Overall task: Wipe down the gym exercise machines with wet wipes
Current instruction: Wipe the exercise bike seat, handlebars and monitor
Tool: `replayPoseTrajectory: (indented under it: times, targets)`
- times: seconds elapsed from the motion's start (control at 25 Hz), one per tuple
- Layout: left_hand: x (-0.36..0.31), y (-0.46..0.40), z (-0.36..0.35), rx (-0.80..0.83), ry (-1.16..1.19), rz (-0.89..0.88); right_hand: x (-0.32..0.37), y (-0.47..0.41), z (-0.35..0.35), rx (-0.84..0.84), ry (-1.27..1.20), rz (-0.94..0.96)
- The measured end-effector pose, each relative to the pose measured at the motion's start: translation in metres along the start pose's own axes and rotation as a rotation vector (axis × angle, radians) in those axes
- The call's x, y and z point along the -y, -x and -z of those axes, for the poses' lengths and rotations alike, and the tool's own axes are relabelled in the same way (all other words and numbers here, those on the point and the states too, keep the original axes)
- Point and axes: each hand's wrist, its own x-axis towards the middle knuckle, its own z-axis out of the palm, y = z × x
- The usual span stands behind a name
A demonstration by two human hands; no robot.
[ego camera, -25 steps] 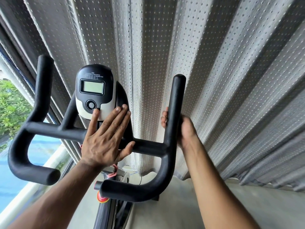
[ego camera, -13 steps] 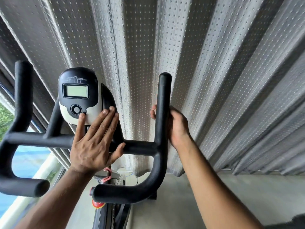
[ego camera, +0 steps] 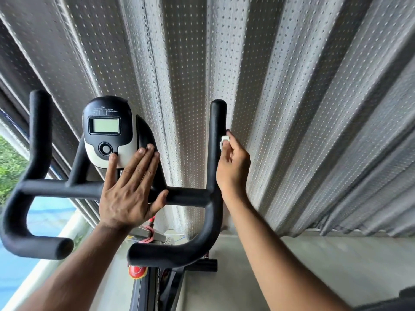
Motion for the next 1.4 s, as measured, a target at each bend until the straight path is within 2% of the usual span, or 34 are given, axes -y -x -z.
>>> replayPoseTrajectory:
  times: [0.12, 0.2, 0.28, 0.36, 0.48, 0.68, 0.76, 0.92, 1.04, 1.24, 1.4]
  targets:
    - [-0.001, -0.001, 0.002, 0.045, -0.021, 0.012, 0.018, -0.050, -0.019, -0.050, 0.064, 0.155]
    - [-0.001, -0.002, 0.004, 0.098, -0.033, 0.025, 0.015, -0.054, -0.015, -0.038, 0.133, 0.335]
    - [-0.001, -0.004, 0.008, 0.161, -0.032, 0.026, 0.011, -0.045, 0.000, 0.033, 0.194, 0.530]
    - [-0.001, -0.006, 0.010, 0.221, -0.020, 0.019, 0.013, -0.029, 0.014, 0.178, 0.222, 0.605]
    - [0.001, -0.007, 0.017, 0.283, 0.016, 0.023, 0.020, 0.008, 0.028, 0.383, 0.277, 0.638]
    - [0.020, -0.001, 0.029, 0.314, 0.142, -0.076, 0.027, 0.042, 0.044, 0.489, 0.394, 0.597]
    - [0.037, 0.007, 0.036, 0.302, 0.207, -0.046, 0.031, 0.049, 0.051, 0.527, 0.429, 0.578]
    - [0.078, 0.038, 0.046, 0.362, 0.283, 0.133, 0.042, 0.055, 0.061, 0.539, 0.503, 0.555]
    - [0.084, 0.057, 0.043, 0.427, 0.313, 0.176, 0.039, 0.054, 0.070, 0.548, 0.523, 0.600]
    - [0.083, 0.057, 0.044, 0.421, 0.292, 0.145, 0.036, 0.053, 0.084, 0.472, 0.517, 0.565]
    - [0.080, 0.058, 0.044, 0.426, 0.217, -0.005, 0.036, 0.041, 0.079, 0.475, 0.570, 0.629]
